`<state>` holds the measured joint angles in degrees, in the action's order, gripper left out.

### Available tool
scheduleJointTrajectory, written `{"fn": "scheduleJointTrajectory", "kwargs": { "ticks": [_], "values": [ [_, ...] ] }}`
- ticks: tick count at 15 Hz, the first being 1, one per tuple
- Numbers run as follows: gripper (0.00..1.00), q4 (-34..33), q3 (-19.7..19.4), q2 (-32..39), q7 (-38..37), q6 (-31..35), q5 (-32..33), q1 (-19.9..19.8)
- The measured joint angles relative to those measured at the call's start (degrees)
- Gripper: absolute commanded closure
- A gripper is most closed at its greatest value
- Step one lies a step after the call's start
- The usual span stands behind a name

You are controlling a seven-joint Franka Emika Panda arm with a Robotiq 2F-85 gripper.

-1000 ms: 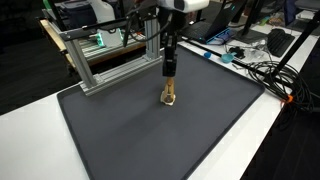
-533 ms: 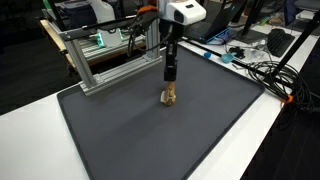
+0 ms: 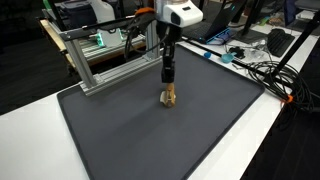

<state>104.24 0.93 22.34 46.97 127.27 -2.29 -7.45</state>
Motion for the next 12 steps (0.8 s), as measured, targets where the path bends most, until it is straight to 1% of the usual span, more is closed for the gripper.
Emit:
{"fn": "scheduleJointTrajectory", "kwargs": {
  "ticks": [10, 11, 12],
  "values": [
    [0.78, 0.6, -2.4, -0.2, -1.7, -4.7, 1.5, -1.2],
    [0.53, 0.6, -2.4, -0.2, -1.7, -4.8, 1.5, -1.3],
    [0.53, 0.6, -2.4, -0.3, -1.6, -4.9, 1.1, -1.4]
  ]
}}
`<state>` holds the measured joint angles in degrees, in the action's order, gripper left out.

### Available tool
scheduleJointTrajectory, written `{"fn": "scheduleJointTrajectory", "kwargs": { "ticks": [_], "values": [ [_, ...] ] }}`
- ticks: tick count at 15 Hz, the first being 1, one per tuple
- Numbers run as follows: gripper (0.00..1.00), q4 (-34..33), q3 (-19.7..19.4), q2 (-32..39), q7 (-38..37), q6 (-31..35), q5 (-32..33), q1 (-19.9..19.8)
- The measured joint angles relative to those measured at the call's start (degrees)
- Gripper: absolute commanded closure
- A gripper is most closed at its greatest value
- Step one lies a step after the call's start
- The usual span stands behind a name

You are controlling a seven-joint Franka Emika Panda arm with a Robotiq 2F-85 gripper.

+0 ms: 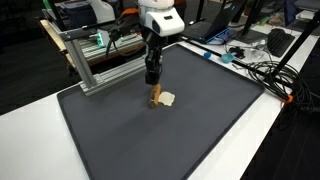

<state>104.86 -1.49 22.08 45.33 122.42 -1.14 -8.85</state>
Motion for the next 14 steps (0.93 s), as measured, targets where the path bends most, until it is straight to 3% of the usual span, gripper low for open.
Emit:
{"fn": "scheduleJointTrajectory", "kwargs": {
  "ticks": [2, 3, 14],
  "values": [
    [0.53, 0.0, 0.0, 0.0, 0.0, 0.0, -0.3, -0.2],
    [0.78, 0.0, 0.0, 0.0, 0.0, 0.0, -0.3, -0.2],
    [0.78, 0.0, 1.3, -0.4, 0.0, 2.3, 0.9, 2.0]
  ]
}}
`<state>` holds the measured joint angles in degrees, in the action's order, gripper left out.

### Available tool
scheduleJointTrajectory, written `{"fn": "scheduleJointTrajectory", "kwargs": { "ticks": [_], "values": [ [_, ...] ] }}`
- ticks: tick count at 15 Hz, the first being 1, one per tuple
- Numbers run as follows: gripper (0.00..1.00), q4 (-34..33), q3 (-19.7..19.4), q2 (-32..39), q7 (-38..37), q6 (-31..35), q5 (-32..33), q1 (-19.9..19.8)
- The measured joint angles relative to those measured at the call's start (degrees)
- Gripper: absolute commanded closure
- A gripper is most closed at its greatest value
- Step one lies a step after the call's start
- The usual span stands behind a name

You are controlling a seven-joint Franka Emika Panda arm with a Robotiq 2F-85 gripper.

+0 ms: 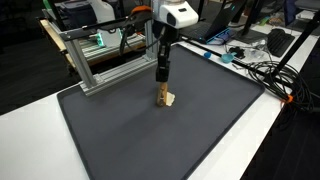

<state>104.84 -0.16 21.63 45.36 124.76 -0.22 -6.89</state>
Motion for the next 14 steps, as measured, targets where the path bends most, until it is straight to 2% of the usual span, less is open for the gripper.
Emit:
{"fn": "scheduleJointTrajectory", "kwargs": {
  "ticks": [14],
  "values": [
    [0.78, -3.4, 2.4, 2.5, 1.4, 0.8, -0.3, -0.1]
  ]
}}
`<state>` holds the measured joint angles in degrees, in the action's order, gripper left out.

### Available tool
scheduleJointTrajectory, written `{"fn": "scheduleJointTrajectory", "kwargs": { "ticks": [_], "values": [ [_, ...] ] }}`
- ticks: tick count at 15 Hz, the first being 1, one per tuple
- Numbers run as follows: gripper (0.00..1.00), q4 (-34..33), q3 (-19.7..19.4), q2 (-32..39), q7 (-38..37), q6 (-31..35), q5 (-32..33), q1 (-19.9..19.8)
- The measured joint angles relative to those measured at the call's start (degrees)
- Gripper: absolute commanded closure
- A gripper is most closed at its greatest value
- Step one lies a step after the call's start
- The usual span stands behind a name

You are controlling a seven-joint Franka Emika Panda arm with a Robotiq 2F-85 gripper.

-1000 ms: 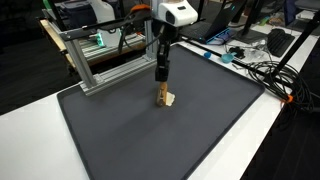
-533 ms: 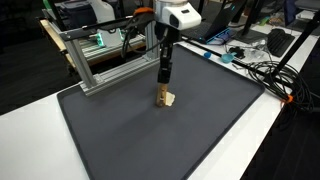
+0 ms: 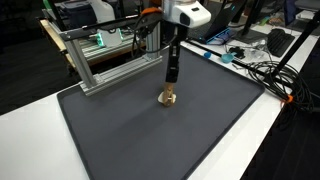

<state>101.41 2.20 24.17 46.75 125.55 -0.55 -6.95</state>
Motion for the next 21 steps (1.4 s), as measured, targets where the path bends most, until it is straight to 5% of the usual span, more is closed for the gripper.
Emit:
{"fn": "scheduleJointTrajectory", "kwargs": {
  "ticks": [21],
  "values": [
    [0.78, -2.6, 4.1, 3.2, 1.4, 4.2, -0.5, 1.2]
  ]
}}
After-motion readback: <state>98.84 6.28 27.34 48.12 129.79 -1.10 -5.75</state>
